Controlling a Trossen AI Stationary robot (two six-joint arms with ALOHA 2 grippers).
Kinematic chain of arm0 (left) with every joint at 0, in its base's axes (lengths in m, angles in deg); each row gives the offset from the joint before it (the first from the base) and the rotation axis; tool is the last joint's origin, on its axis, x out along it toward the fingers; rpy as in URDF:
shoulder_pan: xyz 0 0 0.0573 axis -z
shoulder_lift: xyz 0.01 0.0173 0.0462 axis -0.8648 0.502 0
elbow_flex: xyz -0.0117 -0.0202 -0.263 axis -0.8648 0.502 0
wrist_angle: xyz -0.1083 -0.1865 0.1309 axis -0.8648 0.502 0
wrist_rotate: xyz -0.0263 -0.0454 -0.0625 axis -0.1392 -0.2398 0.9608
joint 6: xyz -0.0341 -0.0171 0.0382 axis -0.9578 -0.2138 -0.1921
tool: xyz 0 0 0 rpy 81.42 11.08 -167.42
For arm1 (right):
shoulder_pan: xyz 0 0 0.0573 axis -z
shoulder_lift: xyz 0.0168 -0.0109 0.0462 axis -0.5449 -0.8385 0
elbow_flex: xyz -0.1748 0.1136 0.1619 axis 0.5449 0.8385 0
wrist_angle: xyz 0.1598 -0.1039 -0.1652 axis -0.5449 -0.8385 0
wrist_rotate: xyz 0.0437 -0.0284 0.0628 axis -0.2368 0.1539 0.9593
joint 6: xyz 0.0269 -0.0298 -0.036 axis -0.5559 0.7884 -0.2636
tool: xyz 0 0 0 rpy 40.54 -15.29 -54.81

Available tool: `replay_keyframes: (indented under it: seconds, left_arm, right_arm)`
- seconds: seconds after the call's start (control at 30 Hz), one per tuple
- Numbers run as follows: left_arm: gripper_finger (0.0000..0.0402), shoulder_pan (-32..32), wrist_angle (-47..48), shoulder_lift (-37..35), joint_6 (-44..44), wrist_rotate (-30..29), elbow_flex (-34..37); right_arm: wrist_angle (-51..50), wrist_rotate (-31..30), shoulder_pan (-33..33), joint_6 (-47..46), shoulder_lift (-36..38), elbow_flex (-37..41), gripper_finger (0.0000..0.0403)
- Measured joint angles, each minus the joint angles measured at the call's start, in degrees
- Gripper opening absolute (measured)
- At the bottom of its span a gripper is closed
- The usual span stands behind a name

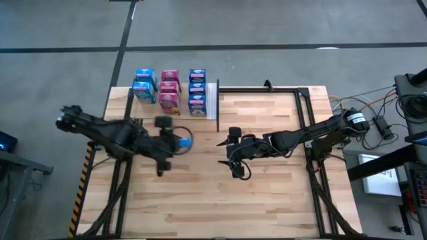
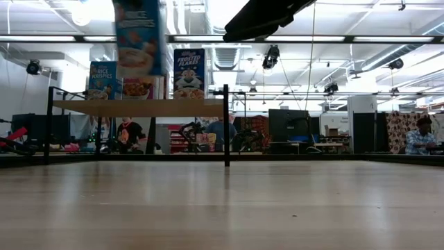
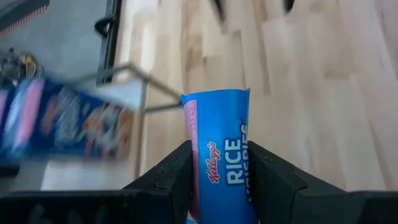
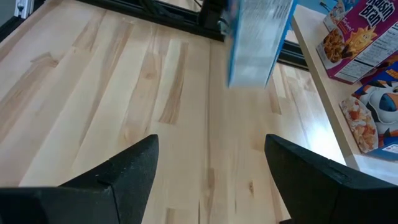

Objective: Stack cereal on shelf
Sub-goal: Put the light blue cereal box on the shelf

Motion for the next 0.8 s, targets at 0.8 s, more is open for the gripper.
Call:
replay_keyframes:
  seconds: [0.8]
  left_arm:
    - [0.0119, -0.4, 29.4, -19.0, -14.6, -7.7, 0.0]
  right_arm:
    - [0.2, 0.0, 0.0, 1.6, 0.0, 0.1, 0.0288]
